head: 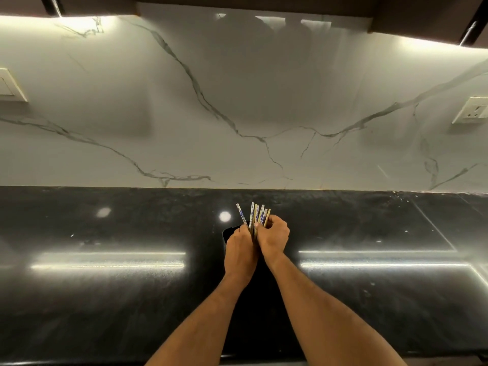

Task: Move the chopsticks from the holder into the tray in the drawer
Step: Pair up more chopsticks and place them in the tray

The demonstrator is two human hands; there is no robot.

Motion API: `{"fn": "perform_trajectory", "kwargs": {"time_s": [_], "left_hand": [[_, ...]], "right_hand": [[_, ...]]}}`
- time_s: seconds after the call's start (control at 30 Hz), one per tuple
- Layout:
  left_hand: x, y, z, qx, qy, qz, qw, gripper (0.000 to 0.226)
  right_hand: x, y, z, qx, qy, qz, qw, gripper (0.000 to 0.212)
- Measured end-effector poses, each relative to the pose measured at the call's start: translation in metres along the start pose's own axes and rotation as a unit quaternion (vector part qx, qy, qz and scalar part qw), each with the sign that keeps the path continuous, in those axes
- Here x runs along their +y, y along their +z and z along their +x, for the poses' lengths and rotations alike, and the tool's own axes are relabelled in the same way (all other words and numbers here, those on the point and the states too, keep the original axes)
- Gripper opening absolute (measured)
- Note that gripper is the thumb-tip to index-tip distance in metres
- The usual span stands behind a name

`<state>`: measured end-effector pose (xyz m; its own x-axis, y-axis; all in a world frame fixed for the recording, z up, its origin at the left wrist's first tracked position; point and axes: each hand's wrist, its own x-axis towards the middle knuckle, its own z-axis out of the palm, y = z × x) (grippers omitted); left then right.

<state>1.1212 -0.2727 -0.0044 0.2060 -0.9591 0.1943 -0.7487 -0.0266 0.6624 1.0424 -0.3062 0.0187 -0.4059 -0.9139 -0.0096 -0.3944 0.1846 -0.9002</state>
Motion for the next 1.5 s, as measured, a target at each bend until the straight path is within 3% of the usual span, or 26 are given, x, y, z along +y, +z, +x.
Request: {"fn": "perform_trajectory", "kwargs": {"time_s": [0.7,1.2,1.5], "left_hand": [[0.002,-0.007,-0.004,0.017,-0.001,-0.022,1.0,0.012],[0.005,-0.013,-0.005,-0.013,-0.016,0.042,0.999,0.007],[0.005,-0.017,-0.004,-0.005,-0.006,0.011,1.0,0.01]], "right_hand": [[0.007,0.001,-0.01,0.05,-0.081,0.025,0.995,0.009],[0.001,-0.011,0.006,-0.061,-0.1,-0.009,0.993,0.02],[-0.006,-0.015,0.009,-0.102,-0.024,0.07,0.992,0.026]]}}
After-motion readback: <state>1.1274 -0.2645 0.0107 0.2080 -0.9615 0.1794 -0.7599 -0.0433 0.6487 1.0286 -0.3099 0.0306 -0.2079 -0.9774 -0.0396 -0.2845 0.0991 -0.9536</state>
